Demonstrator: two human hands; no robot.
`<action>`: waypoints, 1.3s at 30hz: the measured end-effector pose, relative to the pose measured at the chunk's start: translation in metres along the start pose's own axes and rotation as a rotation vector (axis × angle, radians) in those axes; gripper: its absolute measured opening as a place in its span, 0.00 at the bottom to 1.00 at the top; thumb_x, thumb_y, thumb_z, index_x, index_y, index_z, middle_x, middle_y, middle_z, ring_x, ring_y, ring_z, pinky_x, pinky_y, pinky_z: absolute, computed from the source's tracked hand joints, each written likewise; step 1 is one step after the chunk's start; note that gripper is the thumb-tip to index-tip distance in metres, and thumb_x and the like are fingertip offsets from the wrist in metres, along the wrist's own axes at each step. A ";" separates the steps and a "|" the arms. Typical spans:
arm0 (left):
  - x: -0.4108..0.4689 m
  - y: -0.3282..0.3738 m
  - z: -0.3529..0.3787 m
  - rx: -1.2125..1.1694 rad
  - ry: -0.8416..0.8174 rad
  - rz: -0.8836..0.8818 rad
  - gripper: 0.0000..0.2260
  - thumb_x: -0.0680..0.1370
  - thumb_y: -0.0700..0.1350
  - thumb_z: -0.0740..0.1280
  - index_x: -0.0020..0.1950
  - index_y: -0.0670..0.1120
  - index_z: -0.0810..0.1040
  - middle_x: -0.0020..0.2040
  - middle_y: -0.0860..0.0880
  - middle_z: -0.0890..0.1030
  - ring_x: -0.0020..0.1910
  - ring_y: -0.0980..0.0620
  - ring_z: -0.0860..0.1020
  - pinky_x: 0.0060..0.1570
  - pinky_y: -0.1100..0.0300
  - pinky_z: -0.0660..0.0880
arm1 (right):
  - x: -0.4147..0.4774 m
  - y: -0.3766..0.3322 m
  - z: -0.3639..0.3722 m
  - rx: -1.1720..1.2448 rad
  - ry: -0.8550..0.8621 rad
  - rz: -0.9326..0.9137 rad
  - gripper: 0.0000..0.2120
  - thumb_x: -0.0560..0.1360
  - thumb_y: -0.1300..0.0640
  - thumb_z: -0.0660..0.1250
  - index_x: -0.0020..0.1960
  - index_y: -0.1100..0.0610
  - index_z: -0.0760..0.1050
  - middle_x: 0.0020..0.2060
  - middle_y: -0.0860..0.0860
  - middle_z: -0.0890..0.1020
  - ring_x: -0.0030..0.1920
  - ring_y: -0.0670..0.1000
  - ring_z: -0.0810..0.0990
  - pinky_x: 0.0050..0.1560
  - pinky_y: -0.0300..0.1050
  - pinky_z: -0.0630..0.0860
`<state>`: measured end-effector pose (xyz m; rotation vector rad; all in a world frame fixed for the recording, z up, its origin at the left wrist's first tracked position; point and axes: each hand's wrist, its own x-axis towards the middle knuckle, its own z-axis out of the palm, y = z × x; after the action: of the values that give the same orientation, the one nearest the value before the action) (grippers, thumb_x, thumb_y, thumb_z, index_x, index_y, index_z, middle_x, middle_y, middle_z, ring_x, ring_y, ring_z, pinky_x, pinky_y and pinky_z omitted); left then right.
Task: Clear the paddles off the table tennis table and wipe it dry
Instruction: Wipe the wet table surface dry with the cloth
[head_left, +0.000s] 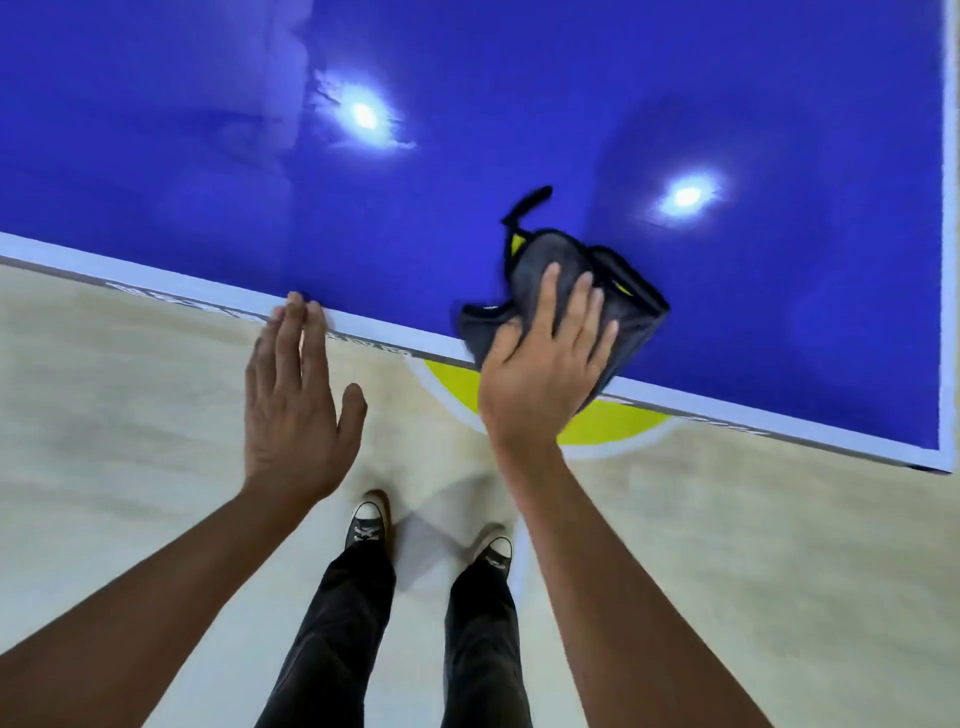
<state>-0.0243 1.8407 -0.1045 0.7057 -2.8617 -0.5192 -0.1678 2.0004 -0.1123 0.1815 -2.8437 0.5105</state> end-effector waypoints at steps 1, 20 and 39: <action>0.003 -0.007 -0.006 -0.029 0.009 0.024 0.30 0.79 0.47 0.58 0.80 0.37 0.59 0.80 0.39 0.59 0.79 0.37 0.59 0.77 0.42 0.57 | -0.014 -0.035 0.007 0.029 -0.058 -0.091 0.30 0.78 0.49 0.59 0.80 0.54 0.64 0.79 0.58 0.63 0.80 0.58 0.60 0.80 0.60 0.52; 0.069 0.027 -0.017 -0.061 -0.106 0.172 0.21 0.77 0.50 0.60 0.68 0.44 0.76 0.72 0.43 0.70 0.66 0.37 0.71 0.66 0.43 0.66 | 0.130 -0.095 0.052 -0.011 -0.371 -0.389 0.29 0.81 0.45 0.55 0.82 0.44 0.58 0.82 0.50 0.58 0.81 0.49 0.53 0.81 0.54 0.44; 0.255 0.197 0.063 0.103 -0.033 0.093 0.25 0.77 0.54 0.58 0.70 0.42 0.72 0.70 0.39 0.70 0.66 0.32 0.68 0.68 0.38 0.60 | 0.357 0.333 -0.038 -0.191 -0.224 0.334 0.30 0.82 0.46 0.49 0.83 0.47 0.51 0.83 0.53 0.52 0.82 0.52 0.49 0.81 0.56 0.41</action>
<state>-0.3456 1.9014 -0.0762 0.5804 -2.9525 -0.3764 -0.5577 2.2963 -0.0934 -0.2944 -3.1376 0.2905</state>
